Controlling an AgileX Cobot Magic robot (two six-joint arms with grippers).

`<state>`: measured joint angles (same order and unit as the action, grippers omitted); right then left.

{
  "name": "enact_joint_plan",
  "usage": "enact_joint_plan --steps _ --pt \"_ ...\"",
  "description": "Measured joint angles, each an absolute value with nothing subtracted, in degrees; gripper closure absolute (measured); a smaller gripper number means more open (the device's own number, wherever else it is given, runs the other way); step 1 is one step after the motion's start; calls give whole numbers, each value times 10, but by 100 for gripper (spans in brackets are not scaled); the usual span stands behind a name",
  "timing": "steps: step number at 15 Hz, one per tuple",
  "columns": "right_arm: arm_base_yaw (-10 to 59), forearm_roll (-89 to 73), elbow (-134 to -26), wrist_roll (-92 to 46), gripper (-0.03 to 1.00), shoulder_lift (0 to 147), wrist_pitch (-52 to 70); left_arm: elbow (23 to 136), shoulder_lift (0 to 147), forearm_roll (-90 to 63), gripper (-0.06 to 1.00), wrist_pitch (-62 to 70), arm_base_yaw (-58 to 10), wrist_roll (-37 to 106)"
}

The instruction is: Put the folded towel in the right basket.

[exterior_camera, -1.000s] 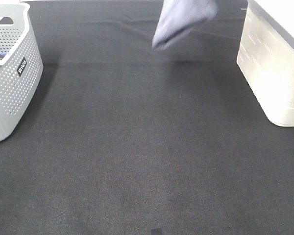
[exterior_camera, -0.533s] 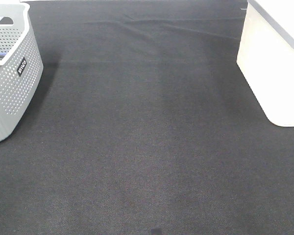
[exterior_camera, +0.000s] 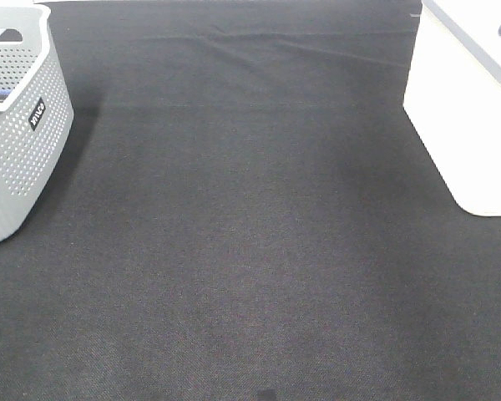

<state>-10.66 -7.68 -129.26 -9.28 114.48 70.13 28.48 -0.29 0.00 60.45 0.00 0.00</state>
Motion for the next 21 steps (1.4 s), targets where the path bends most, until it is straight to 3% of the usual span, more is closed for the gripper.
enact_joint_plan --steps 5,7,10,12,16,21 --pt "-107 -85 -1266 -93 91 1203 662 285 -3 0 -3 604 0 0" --pt "-107 -85 -1266 -84 86 1237 655 285 -3 0 -3 604 0 0" --pt "-107 -74 -1266 -67 38 1248 656 285 -3 0 -3 604 0 0" --pt "-107 -77 -1266 -78 24 1242 665 285 -3 0 -3 604 0 0" --pt "-97 -158 -1266 -95 21 1197 694 285 -3 0 -3 604 0 0" --pt "-20 -124 -1261 -78 21 1157 697 285 -3 0 -3 604 0 0"
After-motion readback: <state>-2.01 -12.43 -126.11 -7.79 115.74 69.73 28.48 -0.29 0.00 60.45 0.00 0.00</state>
